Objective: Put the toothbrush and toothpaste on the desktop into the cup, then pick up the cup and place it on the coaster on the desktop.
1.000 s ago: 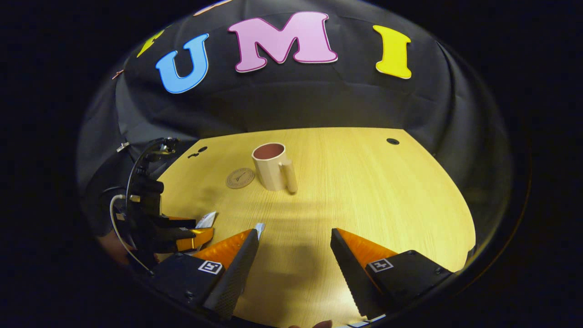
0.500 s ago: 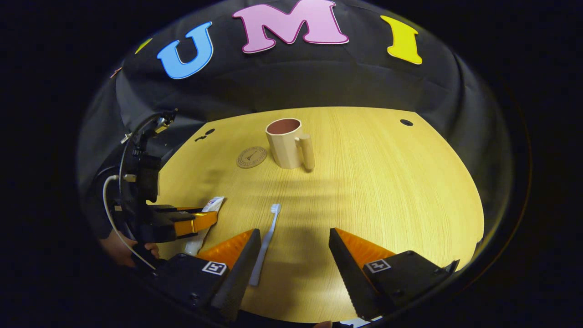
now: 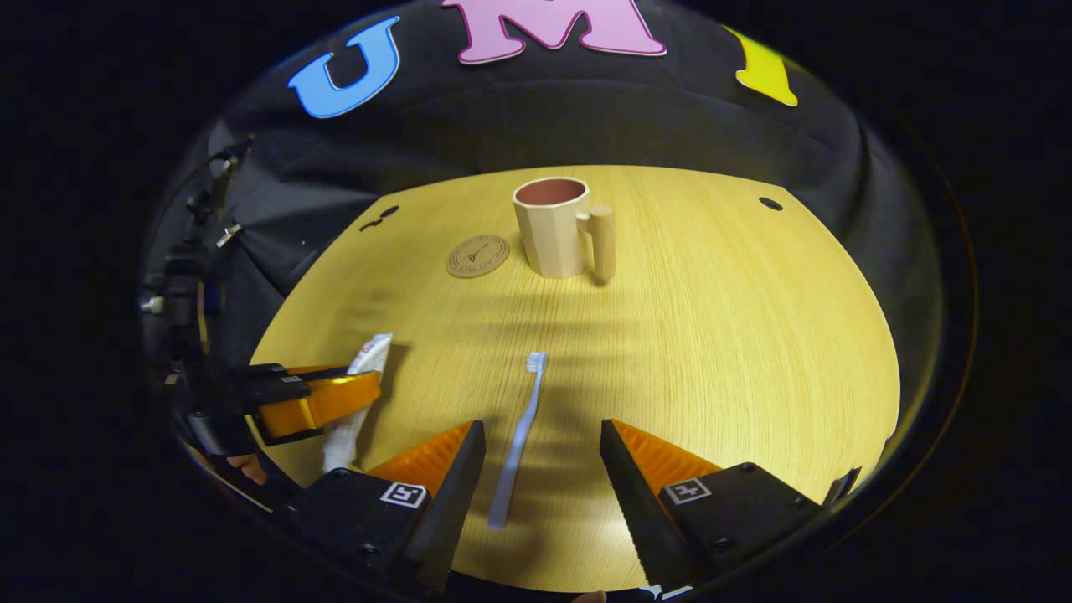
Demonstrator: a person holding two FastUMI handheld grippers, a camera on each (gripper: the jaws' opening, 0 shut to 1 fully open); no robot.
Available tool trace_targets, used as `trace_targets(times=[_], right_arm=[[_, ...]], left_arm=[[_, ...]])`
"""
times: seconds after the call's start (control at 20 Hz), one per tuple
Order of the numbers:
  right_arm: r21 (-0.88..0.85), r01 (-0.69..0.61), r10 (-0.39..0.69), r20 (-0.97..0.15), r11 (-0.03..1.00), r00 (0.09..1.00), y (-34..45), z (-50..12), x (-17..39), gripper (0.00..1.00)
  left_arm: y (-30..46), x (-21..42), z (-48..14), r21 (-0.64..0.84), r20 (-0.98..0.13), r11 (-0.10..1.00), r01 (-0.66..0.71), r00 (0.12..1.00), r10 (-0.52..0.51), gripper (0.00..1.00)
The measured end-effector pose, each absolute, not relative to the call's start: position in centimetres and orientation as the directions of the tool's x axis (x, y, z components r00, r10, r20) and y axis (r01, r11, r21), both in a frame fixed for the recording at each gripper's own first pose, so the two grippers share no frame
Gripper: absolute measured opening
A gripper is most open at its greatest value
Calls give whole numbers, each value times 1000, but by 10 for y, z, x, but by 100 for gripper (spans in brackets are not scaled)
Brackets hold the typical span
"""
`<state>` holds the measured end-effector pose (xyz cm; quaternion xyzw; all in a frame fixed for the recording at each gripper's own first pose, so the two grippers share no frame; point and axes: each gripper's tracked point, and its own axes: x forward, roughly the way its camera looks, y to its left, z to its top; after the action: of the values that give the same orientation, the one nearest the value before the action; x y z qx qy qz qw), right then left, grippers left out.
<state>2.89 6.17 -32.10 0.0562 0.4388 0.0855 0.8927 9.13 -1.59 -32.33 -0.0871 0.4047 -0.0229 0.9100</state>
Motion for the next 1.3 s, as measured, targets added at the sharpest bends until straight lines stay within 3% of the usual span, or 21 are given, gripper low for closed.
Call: trace_targets(times=[0.1,0.15,0.2,0.45,0.55,0.6,0.65,0.7,0.75,0.85,0.95,1.0,1.1,1.2,1.25,1.3], right_arm=[[170,-89,190,-785,981,589,66,-327,33,84],[165,-84,183,-794,983,580,68,-331,35,80],[157,-80,174,-804,984,569,70,-335,36,78],[145,-52,151,-853,988,500,77,-354,46,68],[121,-56,133,-868,991,478,78,-362,50,66],[106,-59,121,-878,993,463,78,-366,50,66],[94,-61,112,-888,994,446,77,-369,50,66],[83,-63,103,-893,995,437,77,-370,51,66],[79,-67,100,-897,995,430,79,-371,52,61],[55,-84,85,-908,995,409,79,-373,52,54],[38,-96,74,-912,995,404,81,-372,54,60],[38,-91,72,-915,995,398,81,-372,53,48],[42,-75,68,-918,996,391,81,-373,55,49],[43,-64,64,-922,997,383,80,-373,55,34],[44,-62,64,-924,997,378,79,-372,54,22],[44,-63,65,-925,997,373,80,-373,53,19]], left_arm=[[-12,87,-317,-184,-720,982,-29,684,-115,26],[-10,84,-316,-184,-715,983,-27,689,-115,31],[-8,81,-315,-182,-712,983,-25,693,-114,26],[-1,69,-315,-180,-699,984,-15,706,-117,26],[1,65,-317,-195,-698,981,-22,706,-123,26],[3,64,-316,-203,-697,979,-27,706,-126,22],[5,62,-318,-209,-699,977,-31,704,-127,26],[7,61,-318,-211,-699,977,-35,704,-126,22],[9,61,-319,-212,-699,976,-40,705,-123,26],[11,60,-321,-215,-701,976,-43,702,-123,22],[13,60,-324,-216,-703,975,-46,701,-123,22],[14,61,-324,-218,-703,975,-48,700,-123,22],[13,60,-326,-223,-706,973,-54,697,-123,26],[13,59,-327,-225,-709,973,-57,694,-123,26],[12,59,-328,-225,-710,973,-58,694,-123,26],[12,60,-327,-224,-710,973,-58,694,-122,26]])
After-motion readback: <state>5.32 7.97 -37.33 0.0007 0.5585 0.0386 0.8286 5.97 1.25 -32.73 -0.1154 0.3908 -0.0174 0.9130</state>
